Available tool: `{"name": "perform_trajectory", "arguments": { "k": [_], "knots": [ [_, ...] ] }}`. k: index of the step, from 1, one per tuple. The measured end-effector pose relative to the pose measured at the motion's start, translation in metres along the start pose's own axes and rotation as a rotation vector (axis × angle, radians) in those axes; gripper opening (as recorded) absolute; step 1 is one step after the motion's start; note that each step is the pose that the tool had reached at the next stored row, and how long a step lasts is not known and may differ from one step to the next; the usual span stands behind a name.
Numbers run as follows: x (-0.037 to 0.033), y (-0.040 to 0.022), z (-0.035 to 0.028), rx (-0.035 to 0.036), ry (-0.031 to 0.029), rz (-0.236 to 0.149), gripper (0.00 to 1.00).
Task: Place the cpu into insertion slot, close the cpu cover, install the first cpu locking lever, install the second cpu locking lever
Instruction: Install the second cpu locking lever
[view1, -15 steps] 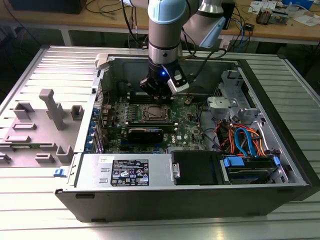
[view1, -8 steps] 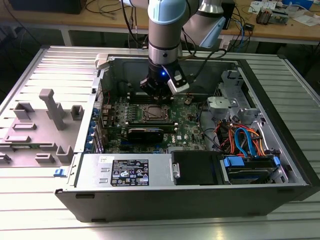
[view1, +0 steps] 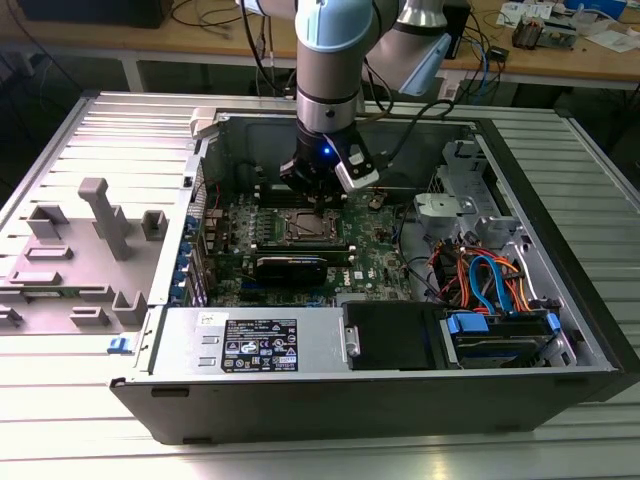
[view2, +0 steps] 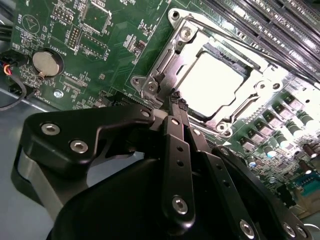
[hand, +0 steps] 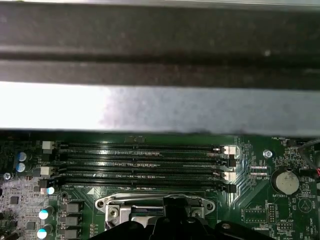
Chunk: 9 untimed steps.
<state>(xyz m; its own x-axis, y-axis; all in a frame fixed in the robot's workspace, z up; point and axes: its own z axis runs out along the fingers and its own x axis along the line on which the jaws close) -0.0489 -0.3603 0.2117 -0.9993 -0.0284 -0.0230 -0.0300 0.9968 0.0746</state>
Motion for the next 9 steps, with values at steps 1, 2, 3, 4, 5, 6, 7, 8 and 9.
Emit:
{"name": "perform_trajectory", "arguments": {
  "k": [1, 2, 3, 4, 5, 6, 7, 8, 9],
  "knots": [
    [0.0000, 0.0001, -0.0013, -0.0002, -0.0001, 0.000, 0.11],
    [-0.0001, 0.0003, -0.0040, -0.0003, -0.0002, 0.000, 0.11],
    [-0.0002, 0.0004, -0.0054, -0.0002, -0.0002, 0.001, 0.11],
    [-0.0002, 0.0005, -0.0060, -0.0003, -0.0002, 0.001, 0.11],
    [-0.0002, 0.0005, -0.0060, -0.0005, -0.0003, 0.001, 0.11],
    [-0.0002, 0.0005, -0.0060, -0.0005, -0.0003, 0.001, 0.11],
    [-0.0002, 0.0005, -0.0061, -0.0006, -0.0004, 0.001, 0.11],
    [-0.0002, 0.0005, -0.0062, -0.0004, -0.0003, 0.001, 0.11],
    [-0.0002, 0.0005, -0.0064, -0.0005, -0.0003, 0.001, 0.11]
  ]
}}
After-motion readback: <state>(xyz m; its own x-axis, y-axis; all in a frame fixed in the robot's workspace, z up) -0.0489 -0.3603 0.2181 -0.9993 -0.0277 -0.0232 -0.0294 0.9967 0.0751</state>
